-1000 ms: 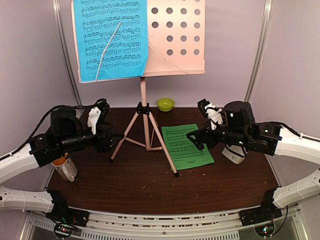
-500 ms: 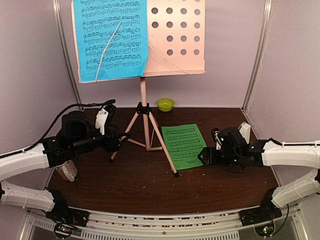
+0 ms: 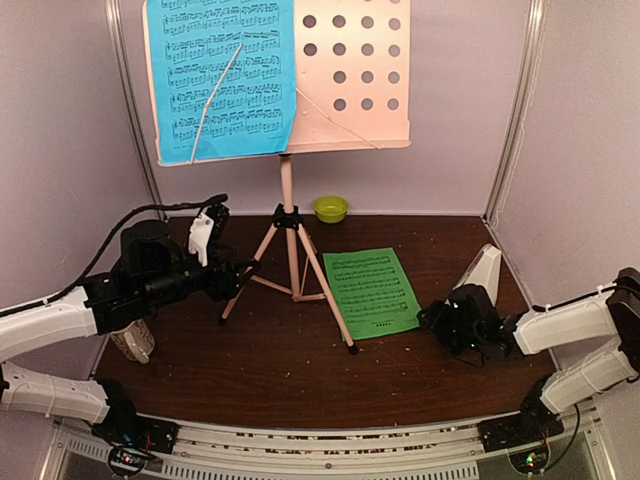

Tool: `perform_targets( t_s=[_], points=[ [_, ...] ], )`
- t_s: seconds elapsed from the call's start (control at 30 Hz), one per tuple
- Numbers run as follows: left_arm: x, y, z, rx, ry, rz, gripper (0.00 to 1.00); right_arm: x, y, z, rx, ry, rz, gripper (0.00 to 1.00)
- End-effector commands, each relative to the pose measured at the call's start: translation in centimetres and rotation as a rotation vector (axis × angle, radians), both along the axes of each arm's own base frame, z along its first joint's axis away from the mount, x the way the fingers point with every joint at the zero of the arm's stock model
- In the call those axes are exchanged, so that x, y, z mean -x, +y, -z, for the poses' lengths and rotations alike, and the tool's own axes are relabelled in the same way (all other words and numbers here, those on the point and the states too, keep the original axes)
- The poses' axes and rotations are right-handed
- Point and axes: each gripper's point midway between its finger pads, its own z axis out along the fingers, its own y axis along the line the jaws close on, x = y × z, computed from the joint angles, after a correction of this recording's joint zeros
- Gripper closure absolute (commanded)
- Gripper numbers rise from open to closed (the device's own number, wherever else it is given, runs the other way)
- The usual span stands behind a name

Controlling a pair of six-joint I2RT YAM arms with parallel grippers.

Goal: Set up the instrument practice props

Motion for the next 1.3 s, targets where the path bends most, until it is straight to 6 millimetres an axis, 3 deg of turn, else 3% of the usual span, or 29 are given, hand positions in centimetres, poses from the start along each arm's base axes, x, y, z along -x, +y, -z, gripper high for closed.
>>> perform_targets(
  t_s=[0.0,0.27,0.4,0.53,0.7,0.93,1.0,1.13,1.27],
  points=[
    [-0.4,0.3,-3.7,0.056,-0.09,-0.017,0.32,-1.8,0.7,-0.7,-0.141,-0.067,0.064,0.23],
    [-0.5,0.6,-4.0,0.044,-0.101,-0.028,0.32,-3.5,3.1,0.6,-0.27,-0.048,0.052,0.3],
    [-0.5,0.6,-4.0,0.038,-0.104,-0.031,0.32,-4.2,3.7,0.5,-0.306,-0.059,0.057,0.4],
    [-0.6,0.7,-3.9,0.034,-0.103,-0.034,0.32,-4.3,3.7,0.0,-0.318,-0.079,0.063,0.6],
    [-0.3,0.5,-4.2,0.035,-0.104,-0.016,0.32,-3.8,2.7,-1.6,-0.291,-0.122,0.061,0.98],
    [2.7,-1.4,-6.1,0.007,-0.169,0.195,0.32,-2.4,1.7,-6.8,0.01,-0.155,-0.135,1.0],
    [3.4,-1.6,-6.8,0.008,-0.197,0.237,0.31,-1.9,1.1,-10.0,0.129,-0.185,-0.209,1.0],
    [5.3,-2.9,-8.4,0.02,-0.27,0.32,0.31,0.5,-0.2,-14.1,0.311,-0.211,-0.378,1.0],
    [7.2,-5.5,-9.6,0.017,-0.351,0.408,0.28,3.8,-0.4,-18.3,0.382,-0.268,-0.581,1.0]
  ],
)
